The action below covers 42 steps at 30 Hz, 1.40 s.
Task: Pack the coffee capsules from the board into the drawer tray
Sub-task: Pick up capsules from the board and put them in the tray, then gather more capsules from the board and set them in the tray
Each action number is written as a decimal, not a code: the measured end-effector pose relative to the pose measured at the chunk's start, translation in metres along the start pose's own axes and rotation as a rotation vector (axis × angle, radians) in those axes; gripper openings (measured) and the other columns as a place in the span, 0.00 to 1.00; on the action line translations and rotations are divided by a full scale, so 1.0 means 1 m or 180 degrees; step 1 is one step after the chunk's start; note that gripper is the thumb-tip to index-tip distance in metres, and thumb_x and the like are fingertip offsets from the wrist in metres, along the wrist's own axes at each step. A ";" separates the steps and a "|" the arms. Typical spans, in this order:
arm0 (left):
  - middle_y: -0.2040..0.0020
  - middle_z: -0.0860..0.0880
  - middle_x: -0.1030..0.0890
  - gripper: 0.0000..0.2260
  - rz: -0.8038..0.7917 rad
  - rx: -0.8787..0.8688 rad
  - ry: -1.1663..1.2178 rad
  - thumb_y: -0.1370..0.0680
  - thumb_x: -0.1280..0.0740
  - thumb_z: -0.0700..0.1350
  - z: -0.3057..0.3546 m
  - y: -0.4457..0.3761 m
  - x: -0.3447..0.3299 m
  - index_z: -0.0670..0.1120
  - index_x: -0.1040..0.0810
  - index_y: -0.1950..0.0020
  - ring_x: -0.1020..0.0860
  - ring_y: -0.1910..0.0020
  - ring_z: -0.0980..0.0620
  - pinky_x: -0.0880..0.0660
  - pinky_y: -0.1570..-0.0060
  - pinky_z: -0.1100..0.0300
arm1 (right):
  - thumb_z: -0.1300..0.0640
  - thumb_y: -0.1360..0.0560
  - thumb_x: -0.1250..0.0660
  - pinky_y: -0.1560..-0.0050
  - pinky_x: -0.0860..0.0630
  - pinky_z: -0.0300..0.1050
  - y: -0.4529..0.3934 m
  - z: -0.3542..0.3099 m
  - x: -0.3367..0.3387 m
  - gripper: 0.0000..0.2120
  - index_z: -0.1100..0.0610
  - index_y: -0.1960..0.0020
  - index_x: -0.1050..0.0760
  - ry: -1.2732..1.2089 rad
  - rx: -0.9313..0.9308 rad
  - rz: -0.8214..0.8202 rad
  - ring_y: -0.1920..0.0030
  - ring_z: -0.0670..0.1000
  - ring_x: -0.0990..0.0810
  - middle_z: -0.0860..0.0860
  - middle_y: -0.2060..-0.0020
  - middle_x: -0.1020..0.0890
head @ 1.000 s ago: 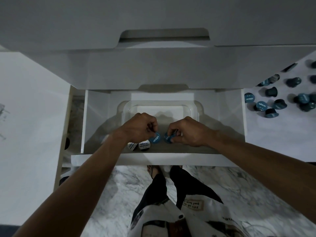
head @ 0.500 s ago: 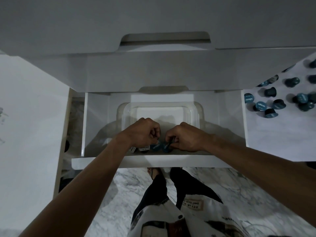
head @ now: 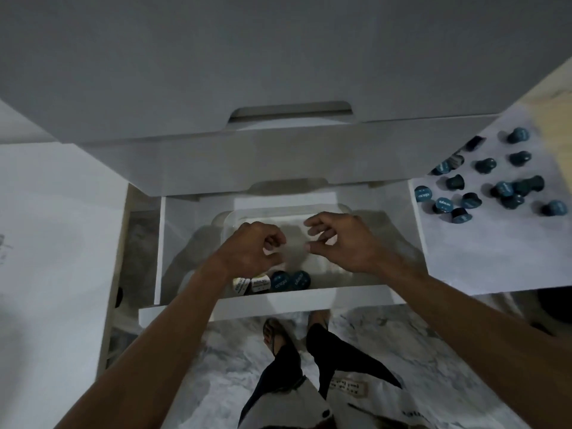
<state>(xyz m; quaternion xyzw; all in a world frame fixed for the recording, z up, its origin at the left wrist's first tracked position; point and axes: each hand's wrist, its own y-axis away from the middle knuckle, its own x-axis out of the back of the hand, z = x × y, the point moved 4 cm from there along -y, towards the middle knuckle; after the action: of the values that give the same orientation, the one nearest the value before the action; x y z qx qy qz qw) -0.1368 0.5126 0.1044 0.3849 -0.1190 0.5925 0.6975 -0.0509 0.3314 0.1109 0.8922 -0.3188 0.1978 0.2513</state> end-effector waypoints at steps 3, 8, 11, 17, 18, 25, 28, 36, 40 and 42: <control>0.51 0.55 0.18 0.14 0.0367 -0.0034 0.0160 0.29 0.23 0.49 0.010 0.003 0.012 0.47 0.19 0.45 0.20 0.53 0.57 0.23 0.55 0.66 | 0.52 0.31 0.23 0.56 0.24 0.28 0.013 -0.005 0.010 0.22 0.52 0.38 0.23 -0.0452 -0.0092 0.0488 0.56 0.40 0.19 0.46 0.50 0.18; 0.49 0.59 0.19 0.16 0.0660 -0.0143 0.0375 0.29 0.24 0.53 0.045 0.007 0.018 0.53 0.20 0.43 0.20 0.52 0.64 0.24 0.54 0.68 | 0.52 0.31 0.22 0.51 0.22 0.32 0.037 -0.009 0.026 0.24 0.53 0.37 0.24 -0.0781 -0.0140 0.0953 0.52 0.42 0.18 0.47 0.49 0.18; 0.48 0.59 0.18 0.17 0.0781 -0.0269 0.0483 0.30 0.24 0.53 0.073 0.007 0.014 0.55 0.20 0.43 0.20 0.52 0.65 0.21 0.53 0.65 | 0.51 0.31 0.22 0.50 0.22 0.32 0.055 -0.010 0.046 0.24 0.52 0.38 0.24 -0.0883 -0.0139 0.1167 0.52 0.42 0.18 0.45 0.49 0.18; 0.49 0.59 0.18 0.16 0.0913 -0.0585 0.0591 0.29 0.24 0.51 0.165 -0.001 -0.015 0.53 0.20 0.43 0.20 0.53 0.65 0.23 0.55 0.71 | 0.50 0.31 0.22 0.47 0.21 0.37 0.113 0.011 0.116 0.25 0.52 0.36 0.24 -0.1096 0.0011 0.1561 0.50 0.42 0.17 0.44 0.47 0.18; 0.50 0.58 0.18 0.15 0.0935 -0.0641 0.0616 0.29 0.24 0.51 0.185 -0.005 -0.023 0.53 0.20 0.43 0.20 0.54 0.65 0.24 0.55 0.72 | 0.50 0.31 0.23 0.48 0.21 0.36 0.127 0.020 0.131 0.25 0.52 0.36 0.24 -0.1120 0.0015 0.1644 0.50 0.42 0.17 0.44 0.46 0.18; 0.53 0.56 0.17 0.12 0.1009 -0.0864 0.0790 0.28 0.24 0.45 0.315 -0.049 -0.139 0.50 0.19 0.46 0.19 0.58 0.63 0.26 0.60 0.72 | 0.48 0.29 0.24 0.50 0.19 0.40 0.231 0.134 0.226 0.22 0.50 0.37 0.23 -0.1075 -0.0329 0.2084 0.51 0.40 0.17 0.44 0.48 0.16; 0.51 0.56 0.17 0.13 0.0884 -0.0707 0.0684 0.28 0.24 0.47 0.340 -0.065 -0.200 0.51 0.20 0.45 0.20 0.57 0.65 0.25 0.59 0.72 | 0.49 0.29 0.24 0.52 0.19 0.41 0.266 0.186 0.253 0.22 0.51 0.37 0.23 -0.1014 -0.0590 0.2179 0.52 0.41 0.17 0.47 0.47 0.16; 0.48 0.56 0.18 0.14 0.0757 -0.0387 0.0522 0.27 0.26 0.49 0.372 -0.095 -0.266 0.52 0.21 0.42 0.19 0.55 0.63 0.24 0.56 0.68 | 0.51 0.28 0.25 0.51 0.21 0.39 0.274 0.245 0.319 0.20 0.51 0.37 0.23 -0.1088 -0.0666 0.2327 0.52 0.41 0.17 0.46 0.49 0.16; 0.48 0.55 0.19 0.15 0.0901 -0.0302 0.0494 0.26 0.27 0.47 0.378 -0.142 -0.268 0.49 0.22 0.40 0.20 0.54 0.62 0.28 0.57 0.72 | 0.53 0.28 0.25 0.52 0.22 0.37 0.253 0.267 0.347 0.18 0.50 0.39 0.22 -0.1133 -0.0705 0.2453 0.52 0.42 0.17 0.45 0.50 0.16; 0.46 0.54 0.19 0.15 0.0961 -0.0270 0.0506 0.25 0.28 0.46 0.379 -0.166 -0.269 0.48 0.22 0.40 0.20 0.54 0.60 0.27 0.57 0.70 | 0.53 0.28 0.25 0.53 0.22 0.37 0.244 0.278 0.360 0.18 0.50 0.39 0.22 -0.1090 -0.0754 0.2494 0.53 0.41 0.17 0.45 0.50 0.16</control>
<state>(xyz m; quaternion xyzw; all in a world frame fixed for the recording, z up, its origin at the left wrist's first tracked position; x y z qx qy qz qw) 0.0536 0.0573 0.1274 0.2849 -0.1448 0.7135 0.6235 0.0979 -0.1608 0.1529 0.6890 -0.6904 0.0895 0.2015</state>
